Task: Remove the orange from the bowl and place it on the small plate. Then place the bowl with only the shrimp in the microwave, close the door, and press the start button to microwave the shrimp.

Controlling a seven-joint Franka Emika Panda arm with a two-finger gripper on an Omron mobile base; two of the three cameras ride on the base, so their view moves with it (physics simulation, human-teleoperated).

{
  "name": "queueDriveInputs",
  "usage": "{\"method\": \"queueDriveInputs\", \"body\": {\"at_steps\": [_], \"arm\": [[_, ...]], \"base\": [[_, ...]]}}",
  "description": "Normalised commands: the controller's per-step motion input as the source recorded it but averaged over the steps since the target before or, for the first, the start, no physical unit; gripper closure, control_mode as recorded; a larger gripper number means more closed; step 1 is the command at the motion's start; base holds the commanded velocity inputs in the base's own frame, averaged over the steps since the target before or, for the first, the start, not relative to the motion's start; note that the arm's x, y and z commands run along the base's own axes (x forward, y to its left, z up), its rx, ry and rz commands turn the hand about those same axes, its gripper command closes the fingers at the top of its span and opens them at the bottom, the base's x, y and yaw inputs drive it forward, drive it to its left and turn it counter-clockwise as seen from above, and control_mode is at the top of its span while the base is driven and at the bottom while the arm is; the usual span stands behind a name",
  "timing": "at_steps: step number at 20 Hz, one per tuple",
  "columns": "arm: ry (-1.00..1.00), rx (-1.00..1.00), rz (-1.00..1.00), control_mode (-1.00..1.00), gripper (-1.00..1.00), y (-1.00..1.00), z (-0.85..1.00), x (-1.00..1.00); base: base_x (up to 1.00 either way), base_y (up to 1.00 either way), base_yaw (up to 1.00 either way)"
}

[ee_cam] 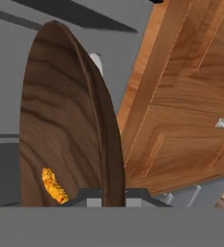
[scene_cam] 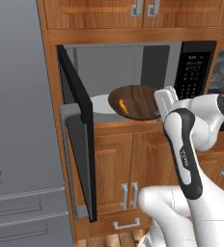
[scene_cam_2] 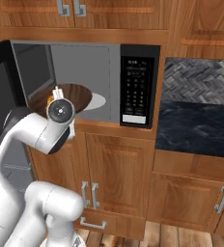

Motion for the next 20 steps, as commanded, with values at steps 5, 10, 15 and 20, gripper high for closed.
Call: {"method": "queueDriveInputs", "body": {"at_steps": [5,10,15,20], "arm": [[0.01,0.0,0.0,-1.0,1.0,0.07,0.0,0.73],[0.08,0.0,0.03,-1.0,1.0,0.17,-0.06,0.68],[0.07,0.0,0.04,-1.0,1.0,0.28,-0.11,0.69],[0.0,-0.01,0.0,-1.0,1.0,0.06,-0.16,0.45]], "base": [[0.0,0.0,0.0],[0.0,0.0,0.0],[0.0,0.0,0.0],[0.0,0.0,0.0]]}}
